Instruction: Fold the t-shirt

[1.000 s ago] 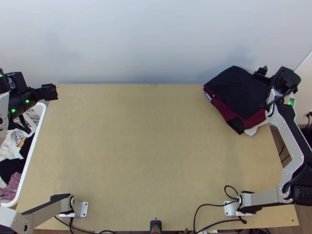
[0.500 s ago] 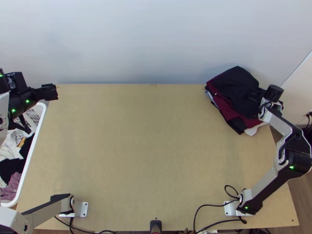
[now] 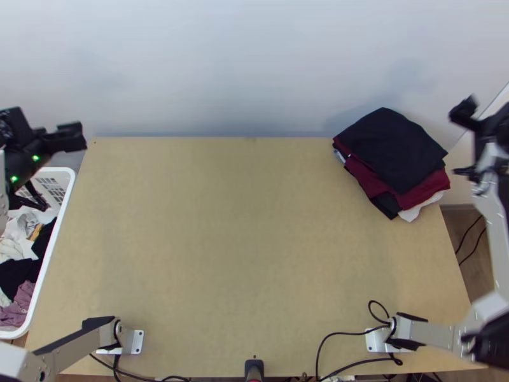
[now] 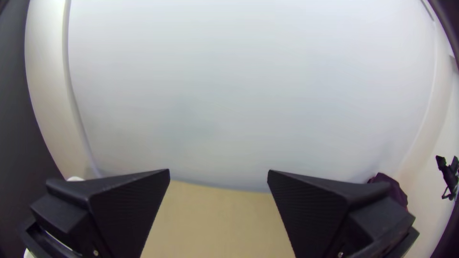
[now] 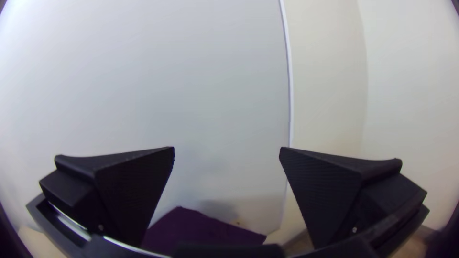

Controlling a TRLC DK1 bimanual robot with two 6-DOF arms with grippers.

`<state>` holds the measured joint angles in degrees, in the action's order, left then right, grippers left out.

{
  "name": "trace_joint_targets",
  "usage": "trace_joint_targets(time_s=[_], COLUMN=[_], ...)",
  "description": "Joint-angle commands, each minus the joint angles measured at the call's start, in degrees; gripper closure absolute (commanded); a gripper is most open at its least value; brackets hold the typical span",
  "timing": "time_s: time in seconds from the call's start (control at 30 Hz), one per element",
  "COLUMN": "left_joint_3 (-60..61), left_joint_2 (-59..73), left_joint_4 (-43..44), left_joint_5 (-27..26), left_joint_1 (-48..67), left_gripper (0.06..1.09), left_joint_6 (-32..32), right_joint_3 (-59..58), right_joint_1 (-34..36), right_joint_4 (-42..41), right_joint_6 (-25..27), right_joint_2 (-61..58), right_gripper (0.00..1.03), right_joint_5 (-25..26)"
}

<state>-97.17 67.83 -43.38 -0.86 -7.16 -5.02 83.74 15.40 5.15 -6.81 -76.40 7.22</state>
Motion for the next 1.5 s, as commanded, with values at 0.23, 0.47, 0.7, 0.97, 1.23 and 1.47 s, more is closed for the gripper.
trace_joint_targets(time_s=[0.23,0.47,0.7,0.97,1.23,1.47], left_joint_3=[19.21,44.34,67.02,85.39,93.47,97.34], left_joint_2=[-22.13,-38.21,-51.05,-67.48,-68.01,-67.92], left_joint_4=[29.05,57.00,67.37,66.58,63.94,48.38], left_joint_5=[7.37,11.23,12.55,11.94,12.38,11.50], left_joint_1=[-2.33,-6.46,-10.42,-9.63,-9.63,-7.70], left_gripper=[0.09,0.11,0.11,0.10,0.10,0.10], left_joint_6=[2.64,9.41,10.55,12.05,9.50,0.97], right_joint_3=[3.18,-21.52,-43.75,-66.43,-80.49,-83.66], right_joint_1=[-0.11,-2.13,-7.75,-8.89,-11.00,-14.17], right_joint_4=[-13.23,-28.79,-29.84,-29.84,-20.26,-10.42], right_joint_6=[-4.00,-4.62,-4.79,-4.27,-2.51,-2.68], right_joint_2=[18.57,33.42,44.58,52.93,75.96,76.75], right_gripper=[0.03,0.03,0.03,0.03,0.03,0.03], right_joint_5=[-8.01,-12.85,-13.20,-13.02,-12.94,-10.92])
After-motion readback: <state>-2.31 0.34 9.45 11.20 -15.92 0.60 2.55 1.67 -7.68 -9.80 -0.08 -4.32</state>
